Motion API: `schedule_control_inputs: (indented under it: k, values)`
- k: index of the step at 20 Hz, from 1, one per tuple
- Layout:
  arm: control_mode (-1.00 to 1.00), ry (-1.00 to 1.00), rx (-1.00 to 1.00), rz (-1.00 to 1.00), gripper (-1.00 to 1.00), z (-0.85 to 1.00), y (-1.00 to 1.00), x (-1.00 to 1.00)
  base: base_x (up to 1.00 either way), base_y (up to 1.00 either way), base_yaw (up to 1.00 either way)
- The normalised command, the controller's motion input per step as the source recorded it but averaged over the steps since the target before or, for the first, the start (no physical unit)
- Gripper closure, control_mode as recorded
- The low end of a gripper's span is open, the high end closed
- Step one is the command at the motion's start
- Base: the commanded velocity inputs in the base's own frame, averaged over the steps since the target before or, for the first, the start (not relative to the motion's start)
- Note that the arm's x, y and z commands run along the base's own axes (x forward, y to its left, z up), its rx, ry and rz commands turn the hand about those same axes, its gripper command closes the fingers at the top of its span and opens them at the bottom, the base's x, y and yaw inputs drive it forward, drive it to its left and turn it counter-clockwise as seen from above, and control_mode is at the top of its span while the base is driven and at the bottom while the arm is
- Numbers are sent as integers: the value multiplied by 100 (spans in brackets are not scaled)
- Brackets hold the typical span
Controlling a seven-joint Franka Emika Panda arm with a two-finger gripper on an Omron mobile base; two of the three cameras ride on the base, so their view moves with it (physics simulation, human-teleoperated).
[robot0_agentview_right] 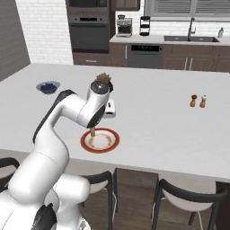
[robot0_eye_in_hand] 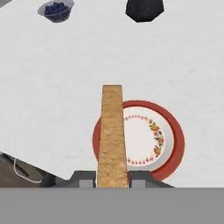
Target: Start the toaster. Once the lever pops up, take the bread to the plate on the dining counter.
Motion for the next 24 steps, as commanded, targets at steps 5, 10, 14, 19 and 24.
schedule_control_inputs:
  k: [5,10,14,19,24]
  values:
    - [-100,0,0,0,100,-70,5,11,0,0,0]
    - [-100,-1,0,0,100,-31,0,6,0,0,0]
    - [-100,-4,0,0,100,-18,1,26,0,0,0]
    - [-100,-3,0,0,100,-30,9,49,0,0,0]
    - [-100,0,0,0,100,-26,7,43,0,0,0]
